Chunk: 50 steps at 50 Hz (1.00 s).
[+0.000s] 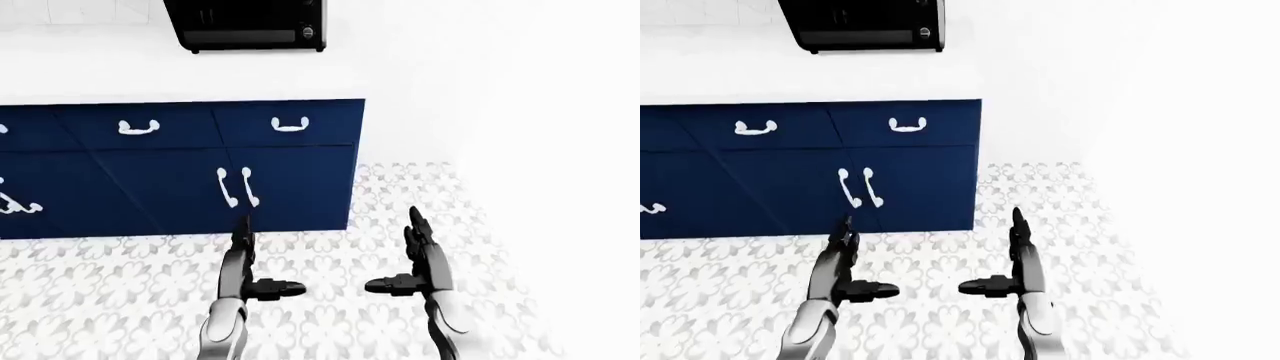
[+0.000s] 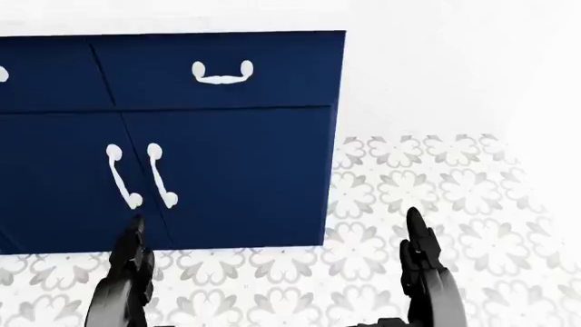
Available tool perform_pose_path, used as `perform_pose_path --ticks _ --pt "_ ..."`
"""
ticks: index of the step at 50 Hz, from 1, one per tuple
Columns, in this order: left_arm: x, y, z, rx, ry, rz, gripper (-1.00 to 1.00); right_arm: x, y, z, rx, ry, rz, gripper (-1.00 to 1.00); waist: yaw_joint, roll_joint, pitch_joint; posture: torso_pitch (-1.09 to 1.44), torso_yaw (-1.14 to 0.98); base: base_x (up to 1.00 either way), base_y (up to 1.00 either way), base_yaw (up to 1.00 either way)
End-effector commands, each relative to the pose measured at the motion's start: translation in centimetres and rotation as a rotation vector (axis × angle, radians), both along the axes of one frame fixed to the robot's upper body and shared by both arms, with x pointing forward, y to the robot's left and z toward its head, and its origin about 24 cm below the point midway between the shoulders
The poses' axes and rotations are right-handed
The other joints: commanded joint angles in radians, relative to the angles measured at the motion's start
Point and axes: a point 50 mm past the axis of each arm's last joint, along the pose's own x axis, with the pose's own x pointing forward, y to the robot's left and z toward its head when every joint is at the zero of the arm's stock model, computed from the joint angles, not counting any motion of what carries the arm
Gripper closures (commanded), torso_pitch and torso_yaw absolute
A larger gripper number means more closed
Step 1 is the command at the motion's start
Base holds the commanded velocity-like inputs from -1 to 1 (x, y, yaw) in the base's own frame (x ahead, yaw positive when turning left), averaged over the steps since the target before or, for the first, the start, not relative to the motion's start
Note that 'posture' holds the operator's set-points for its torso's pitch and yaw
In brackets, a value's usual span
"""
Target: Open the toaster oven door.
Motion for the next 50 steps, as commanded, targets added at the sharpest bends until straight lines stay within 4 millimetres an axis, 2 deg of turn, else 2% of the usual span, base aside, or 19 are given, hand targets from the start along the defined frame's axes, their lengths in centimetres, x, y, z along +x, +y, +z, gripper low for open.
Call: perform_pose_path --ticks 1,3,4,5,7,8,14,19,20,22,24,29,35,38,39,40,41,47,50 --pt "0.9 -0.1 3.5 0.012 -0.177 -0.012 -1.0 0.8 0.1 3.1 -0.012 -0.16 0.004 -1.0 -0.002 -0.008 -0.001 0.0 0.0 0.0 0.0 0.0" --pt "0.9 0.0 3.5 0.037 -0.173 -0.01 -1.0 0.8 0.1 3.0 -0.017 -0.159 0.001 -1.0 0.007 -0.001 -0.061 0.0 0.0 0.0 0.0 0.0" --pt "0.8 -0.2 3.6 0.034 -0.174 -0.018 -1.0 0.9 0.1 3.0 -0.015 -0.157 0.004 -1.0 0.007 -0.001 -0.052 0.0 0.0 0.0 0.0 0.0" --pt "0.8 -0.2 3.7 0.035 -0.174 -0.018 -1.0 0.9 0.1 2.9 -0.015 -0.156 0.004 -1.0 0.006 -0.006 -0.016 0.0 0.0 0.0 0.0 0.0" --pt "0.8 -0.2 3.7 0.035 -0.175 -0.018 -1.0 0.9 0.1 2.9 -0.015 -0.156 0.004 -1.0 0.006 -0.008 -0.069 0.0 0.0 0.0 0.0 0.0" --pt "0.8 -0.2 3.7 0.035 -0.175 -0.018 -1.0 0.9 0.1 2.9 -0.015 -0.156 0.004 -1.0 0.007 -0.008 -0.075 0.0 0.0 0.0 0.0 0.0" --pt "0.6 -0.4 5.8 0.04 -0.23 -0.016 -1.0 1.2 0.3 3.1 -0.032 -0.157 0.005 -1.0 0.006 -0.004 -0.08 0.0 0.0 0.0 0.0 0.0" --pt "0.5 -0.2 8.4 0.062 -0.275 -0.007 -1.0 1.5 0.5 4.5 -0.062 -0.183 0.003 -1.0 0.008 -0.004 -0.086 0.0 0.0 0.0 0.0 0.0" --pt "0.5 -0.2 8.5 0.062 -0.275 -0.007 -1.0 1.5 0.5 4.6 -0.062 -0.184 0.003 -1.0 0.007 -0.003 -0.087 0.0 0.0 0.0 0.0 0.0" --pt "0.6 0.0 10.5 0.077 -0.31 0.001 -1.0 1.6 0.6 5.6 -0.07 -0.195 0.007 -1.0 0.008 -0.002 -0.09 0.0 0.0 0.0 0.0 0.0" --pt "0.6 0.0 11.4 0.087 -0.321 -0.002 -1.0 1.5 0.7 6.5 -0.071 -0.202 0.005 -1.0 0.008 -0.002 -0.095 0.0 0.0 0.0 0.0 0.0" --pt "0.7 0.1 14.1 0.107 -0.359 -0.009 -1.0 1.9 0.6 10.9 -0.062 -0.269 0.009 -1.0 0.01 -0.002 -0.093 0.0 0.0 0.0 0.0 0.0" --pt "0.9 0.5 15.8 0.119 -0.377 -0.009 -1.0 2.6 0.8 13.1 -0.049 -0.299 0.021 -1.0 0.009 -0.001 -0.088 0.0 0.0 0.0 0.0 0.0" --pt "0.8 0.6 16.8 0.121 -0.391 -0.004 -1.0 2.7 0.7 13.8 -0.04 -0.307 0.025 -1.0 0.008 -0.002 -0.087 0.0 0.0 0.0 0.0 0.0" --pt "0.7 0.7 17.4 0.121 -0.401 0.0 -1.0 2.6 0.8 14.2 -0.039 -0.314 0.027 -1.0 0.009 0.003 -0.106 0.0 0.0 0.15 0.0 0.0" --pt "0.7 0.8 17.6 0.121 -0.406 0.002 -1.0 2.6 0.8 14.2 -0.036 -0.317 0.027 -1.0 0.009 0.005 -0.075 0.0 0.0 0.16 0.0 0.0" --pt "0.6 0.9 17.9 0.123 -0.41 0.004 -1.0 2.5 0.8 14.3 -0.033 -0.319 0.03 -1.0 0.009 0.007 -0.062 0.0 0.0 0.16 0.0 0.0" --pt "0.5 1.2 18.2 0.118 -0.421 0.02 -1.0 2.4 1.3 14.5 -0.025 -0.326 0.052 -1.0 0.007 -0.004 -0.049 0.0 0.0 0.17 0.0 0.0" --pt "0.5 1.4 17.9 0.113 -0.419 0.028 -1.0 2.4 1.3 14.3 -0.024 -0.326 0.055 -1.0 0.004 0.006 -0.054 0.0 0.0 0.17 0.0 0.0"
